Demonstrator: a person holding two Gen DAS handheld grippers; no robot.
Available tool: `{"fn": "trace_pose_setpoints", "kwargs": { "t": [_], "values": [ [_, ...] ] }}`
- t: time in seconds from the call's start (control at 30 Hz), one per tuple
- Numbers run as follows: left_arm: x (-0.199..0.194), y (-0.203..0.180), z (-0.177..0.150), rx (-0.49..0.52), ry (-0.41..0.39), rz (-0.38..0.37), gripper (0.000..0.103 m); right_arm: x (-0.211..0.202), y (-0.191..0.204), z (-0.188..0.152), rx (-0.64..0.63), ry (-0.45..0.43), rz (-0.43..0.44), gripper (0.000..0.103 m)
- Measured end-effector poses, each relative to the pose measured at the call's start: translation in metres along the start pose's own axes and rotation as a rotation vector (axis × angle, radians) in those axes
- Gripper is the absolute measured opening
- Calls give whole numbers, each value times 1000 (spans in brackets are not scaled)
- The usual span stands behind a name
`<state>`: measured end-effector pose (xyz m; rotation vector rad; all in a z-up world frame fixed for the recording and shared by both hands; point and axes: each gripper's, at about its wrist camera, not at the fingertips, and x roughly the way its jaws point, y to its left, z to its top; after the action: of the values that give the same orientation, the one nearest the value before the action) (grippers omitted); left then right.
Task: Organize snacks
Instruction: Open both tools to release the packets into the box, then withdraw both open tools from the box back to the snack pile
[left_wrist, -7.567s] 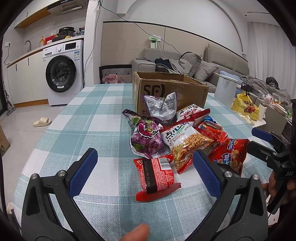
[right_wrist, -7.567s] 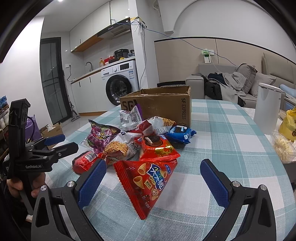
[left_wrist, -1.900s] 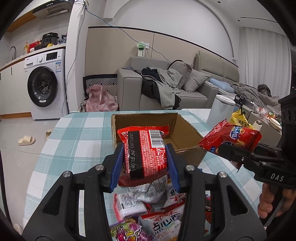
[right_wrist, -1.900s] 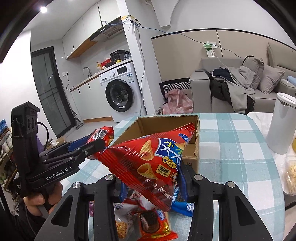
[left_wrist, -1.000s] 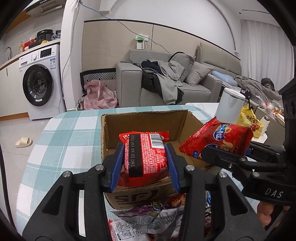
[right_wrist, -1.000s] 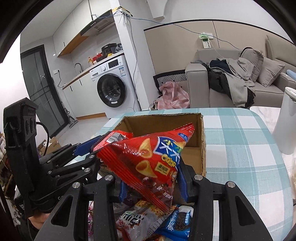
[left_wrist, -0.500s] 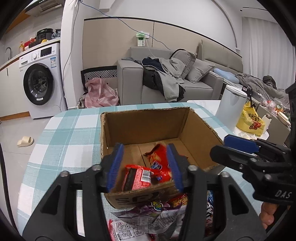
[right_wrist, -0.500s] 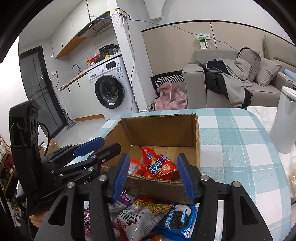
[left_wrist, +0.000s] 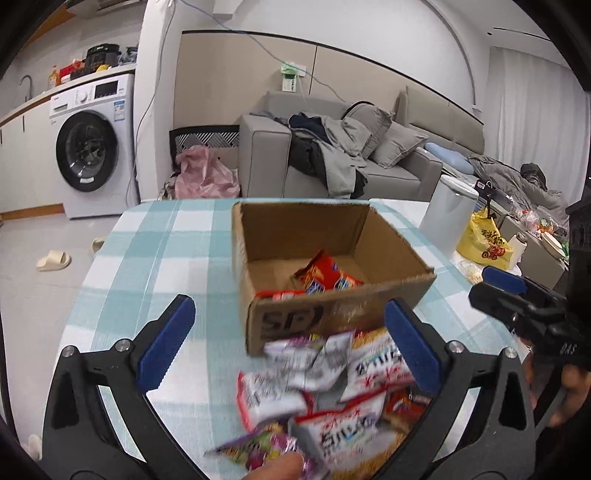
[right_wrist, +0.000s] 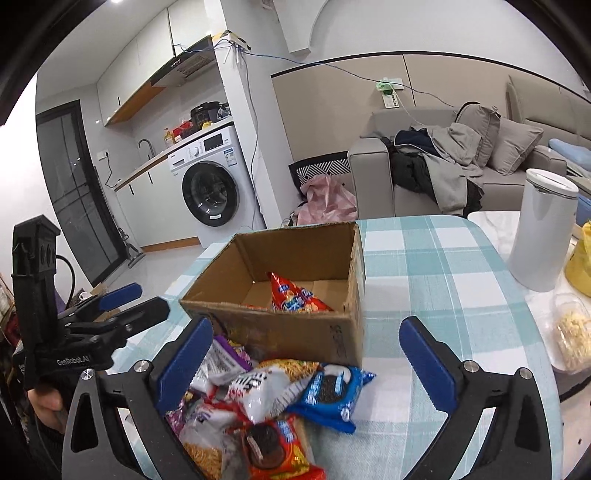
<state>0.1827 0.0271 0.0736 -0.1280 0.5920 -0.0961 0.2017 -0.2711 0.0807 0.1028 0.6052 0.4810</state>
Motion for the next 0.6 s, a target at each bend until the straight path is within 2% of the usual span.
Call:
{"fn": "trace_pose_setpoints", "kwargs": {
  "t": [0.1,0.33,0.6],
  "values": [
    [-21,7,-16,-8,5,45,102,-9,1,-11,-7,13,3,103],
    [-52,15,-45,-20,20,90,102,-18,7,-36,-32,55,5,103],
    [-53,19,-64,-30,69,97,102,-9,8,-51,-31,113,22,103]
  ]
}}
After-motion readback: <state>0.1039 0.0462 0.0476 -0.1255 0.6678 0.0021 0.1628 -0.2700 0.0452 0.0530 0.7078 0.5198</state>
